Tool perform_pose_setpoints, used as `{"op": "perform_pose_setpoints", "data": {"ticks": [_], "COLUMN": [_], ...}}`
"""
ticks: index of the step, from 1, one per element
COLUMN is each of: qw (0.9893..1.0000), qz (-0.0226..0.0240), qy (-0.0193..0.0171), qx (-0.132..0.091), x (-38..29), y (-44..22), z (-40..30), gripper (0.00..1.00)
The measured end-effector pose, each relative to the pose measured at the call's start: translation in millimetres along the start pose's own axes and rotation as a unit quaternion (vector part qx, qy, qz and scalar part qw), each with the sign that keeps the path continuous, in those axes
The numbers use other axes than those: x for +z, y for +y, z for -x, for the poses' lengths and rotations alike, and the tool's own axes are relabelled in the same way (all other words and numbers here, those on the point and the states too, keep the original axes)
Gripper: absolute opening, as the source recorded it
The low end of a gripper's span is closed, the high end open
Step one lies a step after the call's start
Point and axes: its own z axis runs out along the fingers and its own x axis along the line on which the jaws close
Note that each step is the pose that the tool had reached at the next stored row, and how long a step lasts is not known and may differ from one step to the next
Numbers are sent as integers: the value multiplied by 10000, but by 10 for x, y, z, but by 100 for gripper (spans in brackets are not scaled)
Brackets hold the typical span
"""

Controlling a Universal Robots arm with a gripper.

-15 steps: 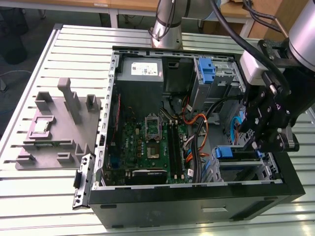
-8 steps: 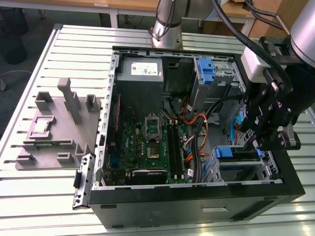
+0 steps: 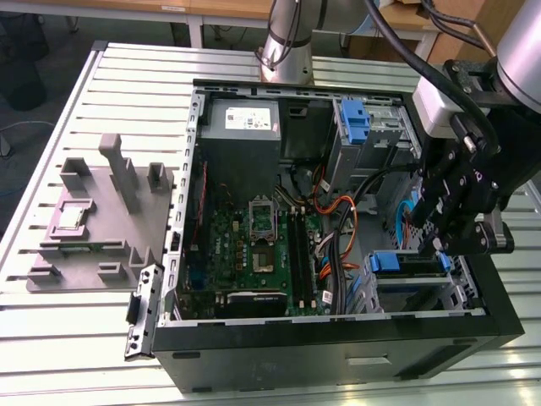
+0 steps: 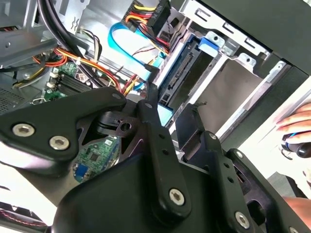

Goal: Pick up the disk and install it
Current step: 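Insert the first disk wire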

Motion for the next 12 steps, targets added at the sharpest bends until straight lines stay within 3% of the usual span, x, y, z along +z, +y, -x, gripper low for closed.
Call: {"op": "perform_pose_setpoints", "data": {"ticks": [7,12], "qw": [10000,10000], "qz": [0,0], "qy": [-14,-17], "qx": [0,0], "x": [7,-8], "y": [1,2], "z": [86,89], "gripper": [42,42]}}
